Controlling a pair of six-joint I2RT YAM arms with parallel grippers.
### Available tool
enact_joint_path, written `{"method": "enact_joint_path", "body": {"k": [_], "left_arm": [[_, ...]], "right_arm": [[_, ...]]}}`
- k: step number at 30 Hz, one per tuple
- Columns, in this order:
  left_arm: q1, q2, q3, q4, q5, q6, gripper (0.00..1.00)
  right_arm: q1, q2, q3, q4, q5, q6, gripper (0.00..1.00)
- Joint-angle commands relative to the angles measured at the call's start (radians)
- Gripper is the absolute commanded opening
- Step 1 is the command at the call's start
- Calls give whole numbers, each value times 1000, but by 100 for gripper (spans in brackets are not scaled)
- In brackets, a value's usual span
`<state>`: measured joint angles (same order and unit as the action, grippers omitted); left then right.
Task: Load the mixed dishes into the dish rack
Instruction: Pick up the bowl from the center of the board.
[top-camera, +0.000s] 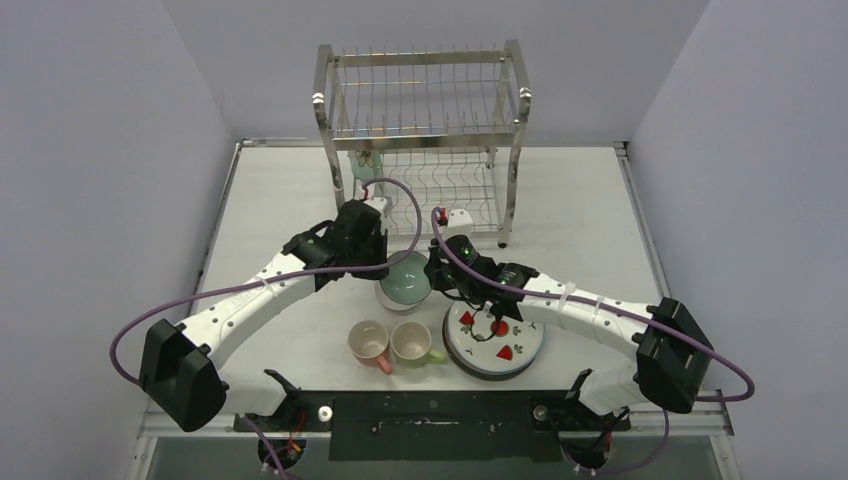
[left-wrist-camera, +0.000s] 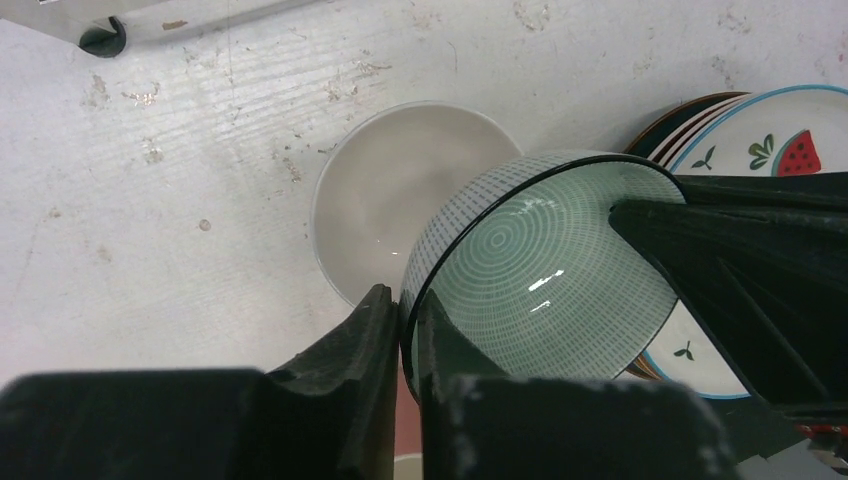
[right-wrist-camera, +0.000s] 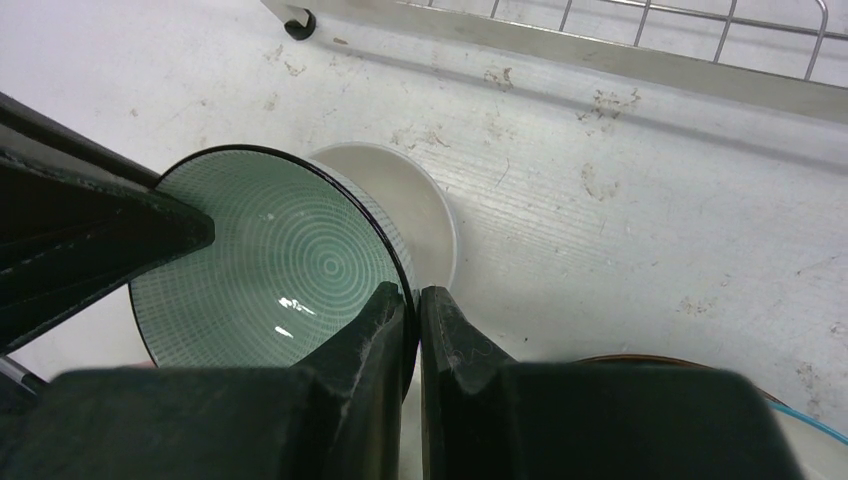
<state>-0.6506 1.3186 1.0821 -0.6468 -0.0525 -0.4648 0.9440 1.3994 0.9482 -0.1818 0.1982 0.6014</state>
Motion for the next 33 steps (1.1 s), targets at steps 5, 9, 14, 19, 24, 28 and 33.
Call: {"method": "enact_joint_path", "body": {"k": [5, 9, 14, 19, 24, 28, 33], "left_arm": [[-2, -26, -3, 42, 10, 8, 0], [-3, -37, 1, 33, -16, 11, 0], [-1, -58, 10, 22, -25, 20, 0], [1, -85, 23, 2, -14, 26, 0], [0, -110, 37, -24, -5, 37, 0], [-1, -114, 71, -60, 39, 57, 0], [-3, -125, 105, -114, 52, 82, 0]], "right_arm": [[7, -53, 67, 67, 8, 1, 0], [7, -54, 85, 42, -13, -10, 7], [6, -65, 101, -12, -14, -56, 36], [4, -102, 110, -63, -13, -144, 50], [25, -152, 137, -124, -130, -368, 54], [142, -196, 156, -187, -156, -606, 56], [253, -231, 163, -259, -189, -873, 58]]}}
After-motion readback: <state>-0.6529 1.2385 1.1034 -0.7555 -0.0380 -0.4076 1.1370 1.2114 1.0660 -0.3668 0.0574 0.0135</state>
